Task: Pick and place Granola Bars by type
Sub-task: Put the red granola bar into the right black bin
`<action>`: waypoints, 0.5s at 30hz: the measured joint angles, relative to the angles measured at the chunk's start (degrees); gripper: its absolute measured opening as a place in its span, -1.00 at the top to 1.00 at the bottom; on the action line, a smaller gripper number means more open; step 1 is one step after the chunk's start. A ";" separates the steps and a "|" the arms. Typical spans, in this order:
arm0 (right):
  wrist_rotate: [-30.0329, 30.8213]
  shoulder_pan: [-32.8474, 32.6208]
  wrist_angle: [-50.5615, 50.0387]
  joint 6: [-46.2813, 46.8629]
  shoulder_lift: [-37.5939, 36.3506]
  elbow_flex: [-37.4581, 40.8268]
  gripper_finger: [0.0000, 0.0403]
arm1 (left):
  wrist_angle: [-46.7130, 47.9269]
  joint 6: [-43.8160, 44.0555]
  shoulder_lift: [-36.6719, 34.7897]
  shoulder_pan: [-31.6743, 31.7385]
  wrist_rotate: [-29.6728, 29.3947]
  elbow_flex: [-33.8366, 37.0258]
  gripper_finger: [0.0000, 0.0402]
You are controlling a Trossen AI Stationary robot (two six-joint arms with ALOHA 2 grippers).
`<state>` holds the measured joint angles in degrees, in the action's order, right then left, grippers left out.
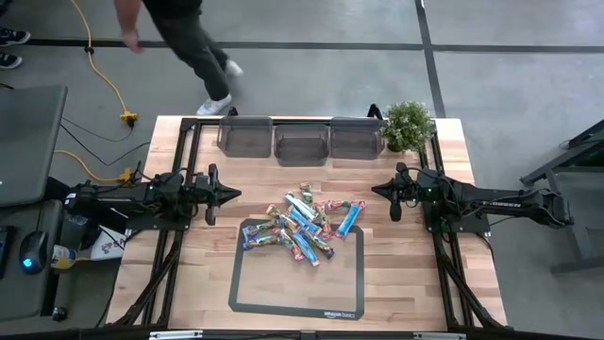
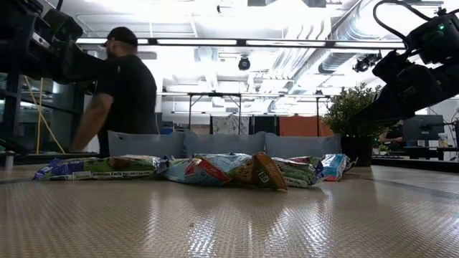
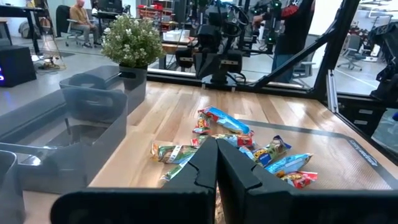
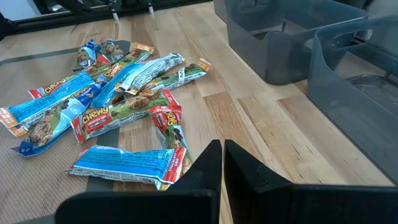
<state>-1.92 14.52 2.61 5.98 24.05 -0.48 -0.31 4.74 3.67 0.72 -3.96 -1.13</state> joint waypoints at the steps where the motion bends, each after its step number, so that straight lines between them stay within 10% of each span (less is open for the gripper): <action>1: -0.01 0.01 0.01 0.00 0.00 -0.02 1.00 | -0.06 0.02 0.00 0.00 -0.02 0.00 1.00; 15: 2.80 0.02 3.59 -6.04 0.00 -0.01 1.00 | -3.22 5.08 -0.07 0.01 -0.30 0.00 1.00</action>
<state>0.88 14.54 6.20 -0.06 24.05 -0.49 -3.53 9.82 3.60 0.73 -4.26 -1.12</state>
